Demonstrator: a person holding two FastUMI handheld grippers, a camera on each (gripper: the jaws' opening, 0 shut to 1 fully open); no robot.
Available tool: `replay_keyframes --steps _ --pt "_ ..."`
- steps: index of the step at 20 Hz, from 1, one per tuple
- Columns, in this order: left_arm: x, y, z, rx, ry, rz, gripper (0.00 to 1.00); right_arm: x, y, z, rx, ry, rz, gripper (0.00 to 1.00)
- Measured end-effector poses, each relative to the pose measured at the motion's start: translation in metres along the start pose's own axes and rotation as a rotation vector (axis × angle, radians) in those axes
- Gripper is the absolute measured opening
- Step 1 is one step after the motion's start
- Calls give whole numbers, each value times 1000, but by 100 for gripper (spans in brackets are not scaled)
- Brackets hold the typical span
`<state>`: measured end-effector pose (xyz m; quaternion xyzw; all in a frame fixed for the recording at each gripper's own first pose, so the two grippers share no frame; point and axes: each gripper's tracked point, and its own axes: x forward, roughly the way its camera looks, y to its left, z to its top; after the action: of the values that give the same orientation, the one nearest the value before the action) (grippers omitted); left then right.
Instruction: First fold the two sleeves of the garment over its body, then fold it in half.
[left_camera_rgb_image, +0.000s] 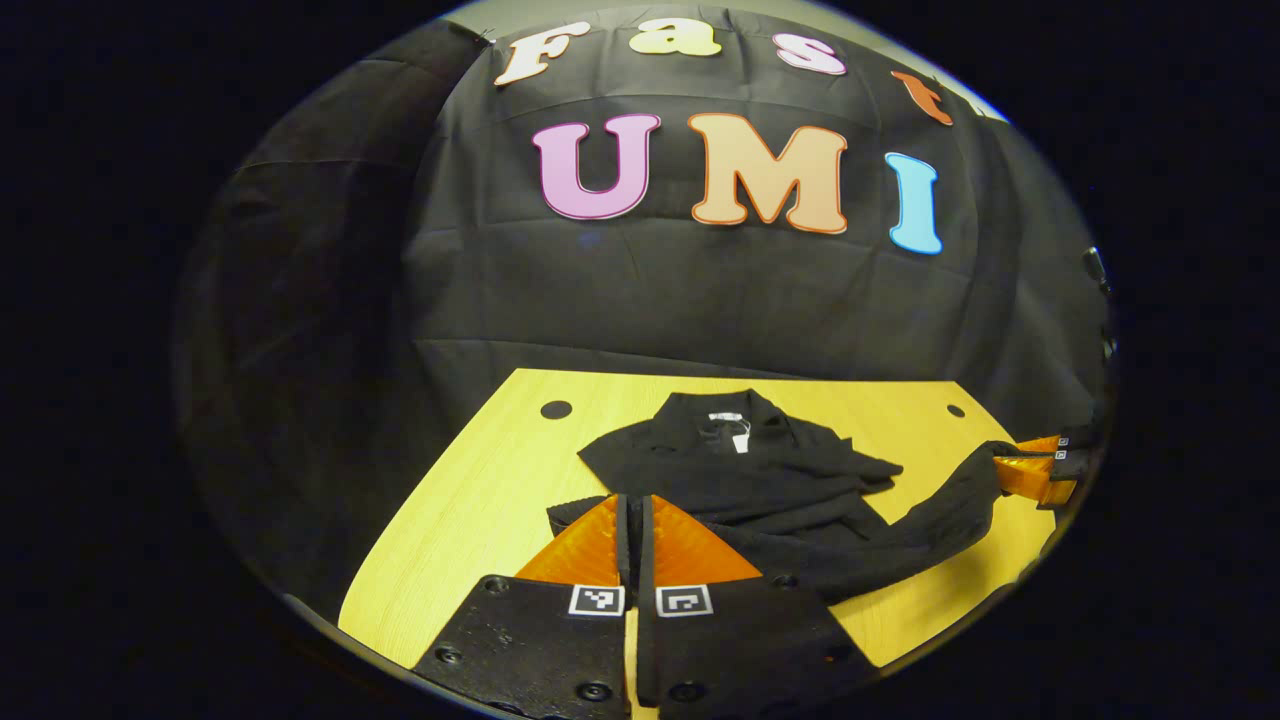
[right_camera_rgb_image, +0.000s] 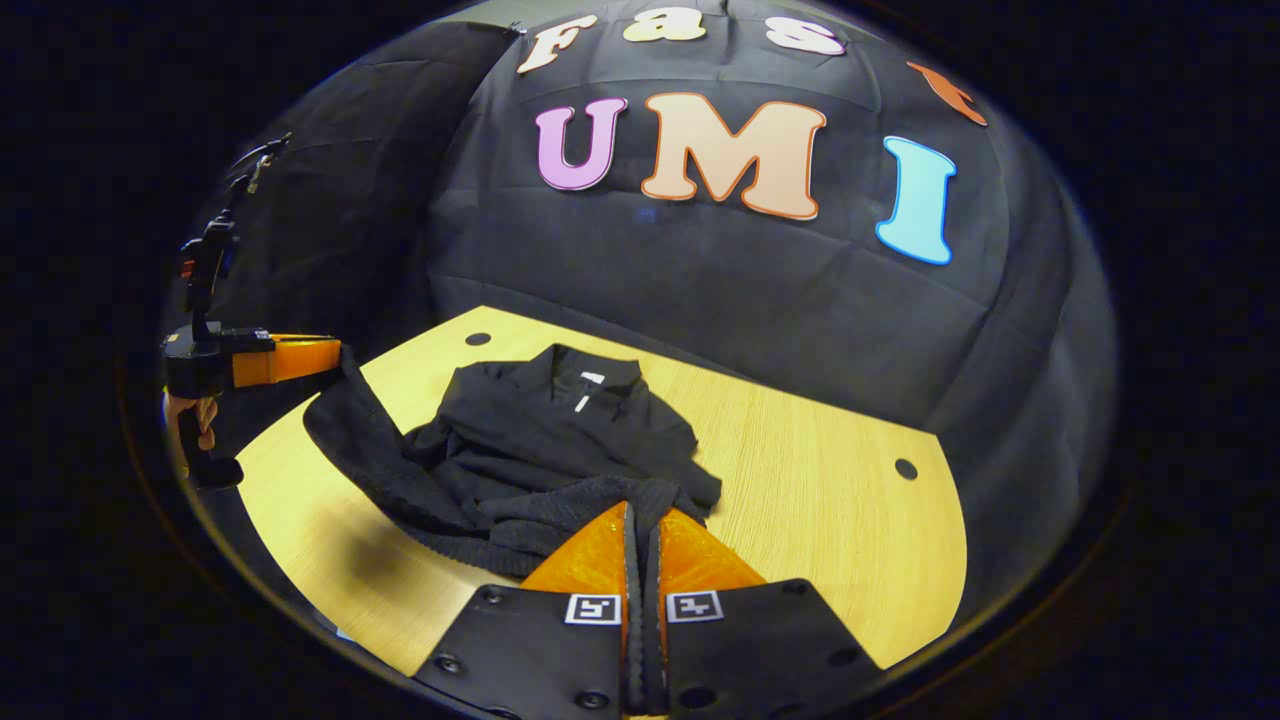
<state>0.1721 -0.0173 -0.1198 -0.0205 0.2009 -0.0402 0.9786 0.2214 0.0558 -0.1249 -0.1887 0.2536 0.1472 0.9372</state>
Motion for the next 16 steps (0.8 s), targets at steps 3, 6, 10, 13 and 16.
replay_keyframes --steps 3,6,10,13,16 --pt "17 6 26 -12 -34 9 0 14 -9 30 18 -35 -12 2" --pt "35 8 54 -33 -74 7 0 28 -19 56 22 -59 -26 2" --pt "61 12 72 -31 -84 14 0 50 -29 85 39 -79 -39 2" --pt "80 15 75 -58 -87 30 0 70 -32 102 42 -85 -43 2" --pt "101 22 71 -74 -76 46 0 93 -33 112 39 -78 -44 2"
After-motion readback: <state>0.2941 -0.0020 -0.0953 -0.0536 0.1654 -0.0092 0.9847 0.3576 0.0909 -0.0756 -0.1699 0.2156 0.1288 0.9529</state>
